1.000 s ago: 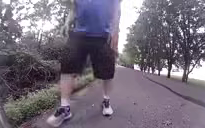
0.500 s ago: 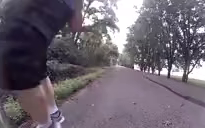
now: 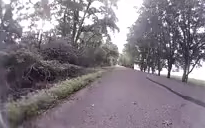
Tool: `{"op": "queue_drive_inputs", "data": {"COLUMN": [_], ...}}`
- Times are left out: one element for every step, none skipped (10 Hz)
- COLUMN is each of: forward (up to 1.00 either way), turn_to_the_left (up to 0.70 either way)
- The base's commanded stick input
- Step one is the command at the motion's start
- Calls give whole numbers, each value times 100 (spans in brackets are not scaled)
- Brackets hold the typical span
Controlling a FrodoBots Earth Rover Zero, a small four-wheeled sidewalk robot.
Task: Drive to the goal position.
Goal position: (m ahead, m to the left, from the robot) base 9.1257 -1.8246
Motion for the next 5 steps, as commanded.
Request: {"op": "queue_drive_inputs", "data": {"forward": [37, 54, 70, 70, 70], "turn_to_the_left": [0, 0, 0, -23, -35]}}
